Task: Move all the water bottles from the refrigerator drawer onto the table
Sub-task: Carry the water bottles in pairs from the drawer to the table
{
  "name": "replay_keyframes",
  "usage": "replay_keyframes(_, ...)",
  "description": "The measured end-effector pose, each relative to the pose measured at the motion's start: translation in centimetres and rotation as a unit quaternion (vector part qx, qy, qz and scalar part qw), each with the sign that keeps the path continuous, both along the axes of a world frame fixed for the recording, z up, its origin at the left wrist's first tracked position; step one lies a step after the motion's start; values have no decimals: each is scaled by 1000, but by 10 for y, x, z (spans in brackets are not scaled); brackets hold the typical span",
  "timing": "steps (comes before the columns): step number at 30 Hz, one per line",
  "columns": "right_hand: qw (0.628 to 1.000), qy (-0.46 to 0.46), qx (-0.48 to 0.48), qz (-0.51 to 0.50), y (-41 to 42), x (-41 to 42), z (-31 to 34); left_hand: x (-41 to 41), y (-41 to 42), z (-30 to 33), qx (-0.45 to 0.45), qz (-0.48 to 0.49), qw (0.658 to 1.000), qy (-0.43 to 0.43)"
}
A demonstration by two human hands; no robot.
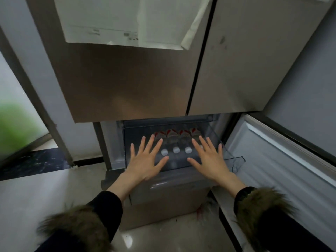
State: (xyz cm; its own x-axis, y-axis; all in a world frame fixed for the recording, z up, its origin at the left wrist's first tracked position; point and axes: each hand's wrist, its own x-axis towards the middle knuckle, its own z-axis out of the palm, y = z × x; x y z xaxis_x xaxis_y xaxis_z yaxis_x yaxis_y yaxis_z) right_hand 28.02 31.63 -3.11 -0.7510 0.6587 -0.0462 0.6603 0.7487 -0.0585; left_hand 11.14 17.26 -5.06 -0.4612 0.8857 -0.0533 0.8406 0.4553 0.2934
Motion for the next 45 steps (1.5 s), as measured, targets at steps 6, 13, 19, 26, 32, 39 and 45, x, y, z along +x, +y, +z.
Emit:
replay_keyframes(6,992,4,-102,69,76,-28,-25,-2,74,-25,-93,47,993,-61)
replay_keyframes(13,962,-22,-267,50,120,-77,-55,-20,125,-65,-67,148,965,-203)
replay_keyframes(19,933,-36,-354,-59,135,-124,-82,-39,156,-92,61,365,844,-387)
replay_keyframes(26,935,-42,-347,-59,131,-144,-115,-45,173,-119,88,421,747,-508)
replay_keyframes(32,957,-37,-287,-35,128,-152,-124,-47,172,-130,155,466,621,-611)
replay_keyframes(39,929,-34,-353,-102,125,-129,-112,-44,152,-118,157,479,639,-581)
replay_keyframes(45,907,42,-393,-145,120,-98,-71,-36,125,-73,182,454,771,-408)
